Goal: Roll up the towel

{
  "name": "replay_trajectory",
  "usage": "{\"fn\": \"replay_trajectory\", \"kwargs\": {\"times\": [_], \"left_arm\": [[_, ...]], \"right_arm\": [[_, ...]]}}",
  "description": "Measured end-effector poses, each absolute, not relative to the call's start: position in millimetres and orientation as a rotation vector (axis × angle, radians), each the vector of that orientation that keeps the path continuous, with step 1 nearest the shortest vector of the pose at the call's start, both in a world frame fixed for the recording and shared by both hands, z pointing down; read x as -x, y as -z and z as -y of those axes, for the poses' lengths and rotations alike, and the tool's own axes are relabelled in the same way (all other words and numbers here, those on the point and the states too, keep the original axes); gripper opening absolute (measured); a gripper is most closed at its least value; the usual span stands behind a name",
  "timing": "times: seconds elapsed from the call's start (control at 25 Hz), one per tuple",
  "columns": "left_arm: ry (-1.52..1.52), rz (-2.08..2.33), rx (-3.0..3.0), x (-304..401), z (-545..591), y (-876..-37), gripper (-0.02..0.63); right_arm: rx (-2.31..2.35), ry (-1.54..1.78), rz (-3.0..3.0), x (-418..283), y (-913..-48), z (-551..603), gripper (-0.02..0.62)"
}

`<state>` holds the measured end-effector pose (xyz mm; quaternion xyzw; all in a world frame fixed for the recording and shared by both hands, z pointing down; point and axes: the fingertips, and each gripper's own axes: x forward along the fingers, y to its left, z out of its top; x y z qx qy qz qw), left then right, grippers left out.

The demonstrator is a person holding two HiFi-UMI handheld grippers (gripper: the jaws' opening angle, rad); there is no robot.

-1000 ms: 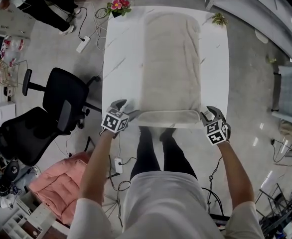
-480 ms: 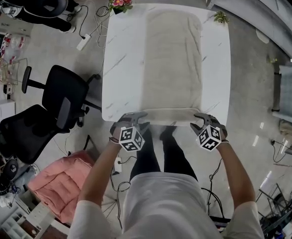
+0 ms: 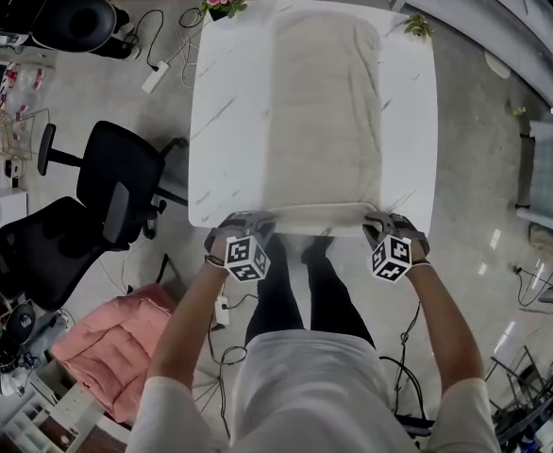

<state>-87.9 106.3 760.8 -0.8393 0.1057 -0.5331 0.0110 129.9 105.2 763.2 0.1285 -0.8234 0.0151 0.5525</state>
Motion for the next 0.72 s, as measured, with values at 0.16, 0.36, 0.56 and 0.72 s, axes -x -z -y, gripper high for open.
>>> {"fn": "replay_trajectory", "kwargs": {"times": [0.16,0.36,0.56,0.72], "left_arm": [[1.685,-0.315,2.64,89.3,-117.1,-761.5,0.038],[1.741,-0.217,2.691,94.2,-146.9,-752.8,0.037],[1.789,-0.15,2.729,96.3,-168.4,-739.1,0.037],[1.858,-0.084,2.794,101.6,-177.0,-733.4,0.037]], "right_arm": [[-0.309,-0.068,1.957,-130.5,-760.1,-116.0,0.04],[-0.247,-0.128,1.982,-127.4,-747.9,-147.7,0.037],[-0.203,-0.17,2.001,-124.9,-732.8,-172.9,0.037],[-0.145,-0.255,2.008,-119.3,-726.7,-185.2,0.037]]}}
